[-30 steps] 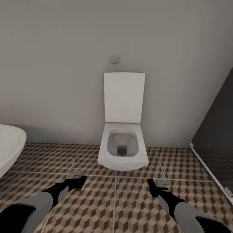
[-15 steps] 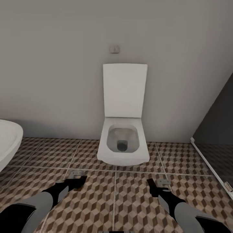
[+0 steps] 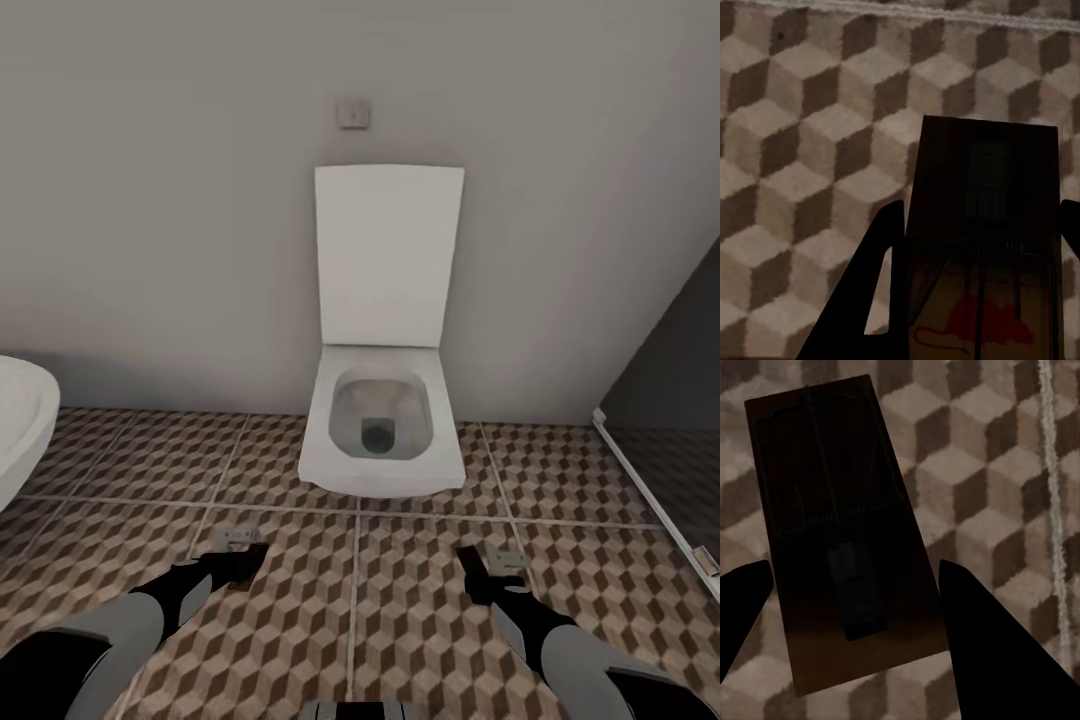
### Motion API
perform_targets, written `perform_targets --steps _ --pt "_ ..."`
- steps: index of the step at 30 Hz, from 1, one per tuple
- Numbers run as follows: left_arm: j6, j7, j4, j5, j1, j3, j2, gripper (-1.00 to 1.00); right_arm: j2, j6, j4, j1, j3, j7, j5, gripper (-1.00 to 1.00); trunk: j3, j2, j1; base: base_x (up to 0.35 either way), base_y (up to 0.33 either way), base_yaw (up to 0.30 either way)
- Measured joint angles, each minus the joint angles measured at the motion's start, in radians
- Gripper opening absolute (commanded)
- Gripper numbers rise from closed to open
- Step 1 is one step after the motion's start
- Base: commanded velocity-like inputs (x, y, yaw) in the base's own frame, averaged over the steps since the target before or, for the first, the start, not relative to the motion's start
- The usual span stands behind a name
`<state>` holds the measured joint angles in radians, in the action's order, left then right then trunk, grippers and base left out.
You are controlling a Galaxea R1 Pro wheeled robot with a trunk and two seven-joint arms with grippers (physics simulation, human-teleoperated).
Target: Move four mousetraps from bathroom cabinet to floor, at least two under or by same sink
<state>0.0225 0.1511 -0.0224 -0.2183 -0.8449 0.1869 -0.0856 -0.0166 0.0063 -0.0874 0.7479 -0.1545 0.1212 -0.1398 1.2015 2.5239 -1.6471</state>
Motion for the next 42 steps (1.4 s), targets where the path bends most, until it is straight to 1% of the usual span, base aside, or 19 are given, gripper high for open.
perform_targets --steps 11,19,25,31,37,42 --pt "-0.001 -0.001 -0.003 -0.001 0.0 0.0 0.001 -1.0 0.0 -0.017 -0.001 0.0 0.002 0.002 -0.005 -1.0 0.043 0.003 -0.005 0.0 0.0 0.0" --pt "-0.001 -0.001 -0.07 -0.001 0.0 -0.006 0.002 -1.0 0.0 -0.046 -0.001 -0.001 0.006 0.002 -0.007 -1.0 0.074 0.004 -0.009 0.0 0.0 0.0" --pt "-0.003 -0.001 -0.087 -0.001 0.0 -0.007 0.005 -1.0 -0.001 -0.051 -0.001 0.0 0.007 0.002 -0.01 -1.0 0.097 0.006 -0.011 0.0 0.0 0.0" --pt "-0.024 -0.001 -0.122 -0.001 0.0 -0.01 0.011 -1.0 -0.001 -0.052 -0.002 -0.001 0.009 0.002 -0.013 -1.0 0.097 0.006 -0.011 0.0 0.0 0.0" --pt "-0.033 -0.005 -0.142 0.0 0.0 -0.006 0.034 -1.0 0.002 -0.051 -0.003 0.0 0.011 0.002 -0.017 -1.0 0.097 0.006 -0.011 0.0 0.0 0.0" --pt "-0.034 -0.021 -0.144 0.001 0.0 -0.006 0.04 -1.0 0.002 -0.05 -0.003 0.0 0.012 0.002 -0.017 -1.0 0.097 0.006 -0.011 0.0 0.0 0.0"
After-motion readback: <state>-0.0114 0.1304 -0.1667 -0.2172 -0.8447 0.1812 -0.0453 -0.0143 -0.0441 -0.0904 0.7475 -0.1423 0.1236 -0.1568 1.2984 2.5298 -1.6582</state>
